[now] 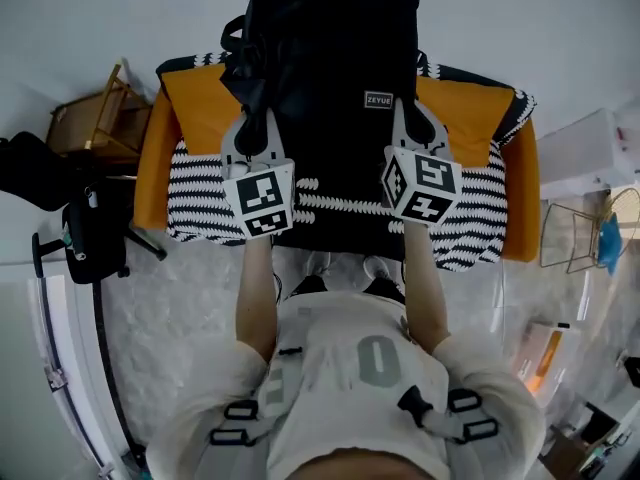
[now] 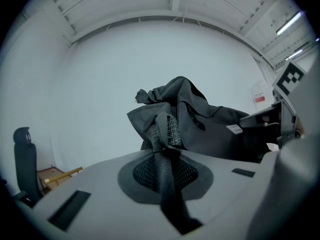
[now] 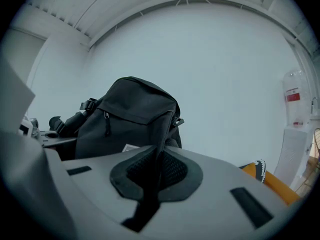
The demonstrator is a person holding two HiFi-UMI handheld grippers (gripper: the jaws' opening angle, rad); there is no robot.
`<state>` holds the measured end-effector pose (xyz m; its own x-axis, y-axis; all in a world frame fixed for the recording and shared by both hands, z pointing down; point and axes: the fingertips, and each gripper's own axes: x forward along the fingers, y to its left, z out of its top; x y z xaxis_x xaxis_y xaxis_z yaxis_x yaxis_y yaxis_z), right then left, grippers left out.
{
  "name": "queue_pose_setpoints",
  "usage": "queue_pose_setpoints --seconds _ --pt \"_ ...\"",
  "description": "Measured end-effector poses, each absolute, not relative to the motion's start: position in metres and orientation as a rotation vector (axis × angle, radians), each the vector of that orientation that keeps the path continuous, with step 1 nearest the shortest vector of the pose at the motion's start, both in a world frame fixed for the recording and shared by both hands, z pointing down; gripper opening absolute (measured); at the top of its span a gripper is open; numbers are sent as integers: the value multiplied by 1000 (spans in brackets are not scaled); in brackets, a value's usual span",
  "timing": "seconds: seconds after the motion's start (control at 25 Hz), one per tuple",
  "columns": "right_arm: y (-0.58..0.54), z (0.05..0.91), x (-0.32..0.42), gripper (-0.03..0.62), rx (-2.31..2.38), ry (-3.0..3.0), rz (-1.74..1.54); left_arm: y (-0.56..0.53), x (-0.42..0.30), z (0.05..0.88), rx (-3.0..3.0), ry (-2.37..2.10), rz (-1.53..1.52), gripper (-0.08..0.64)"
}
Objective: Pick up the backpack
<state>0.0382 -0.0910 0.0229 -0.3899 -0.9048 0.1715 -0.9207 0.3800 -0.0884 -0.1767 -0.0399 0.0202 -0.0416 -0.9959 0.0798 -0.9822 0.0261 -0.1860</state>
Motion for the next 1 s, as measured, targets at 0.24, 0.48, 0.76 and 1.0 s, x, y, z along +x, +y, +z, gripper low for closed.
queue_pose_setpoints --seconds 0.24,0.48,0.76,1.0 --pt "-42 -28 45 20 1713 -2637 133 11 -169 -33 -2051 2137 -175 43" --pt "-7 -41 65 20 1715 -2691 93 51 -149 -48 -2029 2120 -120 43" --pt "12 -47 77 20 1759 -2704 69 67 -139 -55 -2015 2075 -84 43" --pt "17 -49 75 21 1780 -2686 40 68 -140 -58 -2018 2045 -63 43"
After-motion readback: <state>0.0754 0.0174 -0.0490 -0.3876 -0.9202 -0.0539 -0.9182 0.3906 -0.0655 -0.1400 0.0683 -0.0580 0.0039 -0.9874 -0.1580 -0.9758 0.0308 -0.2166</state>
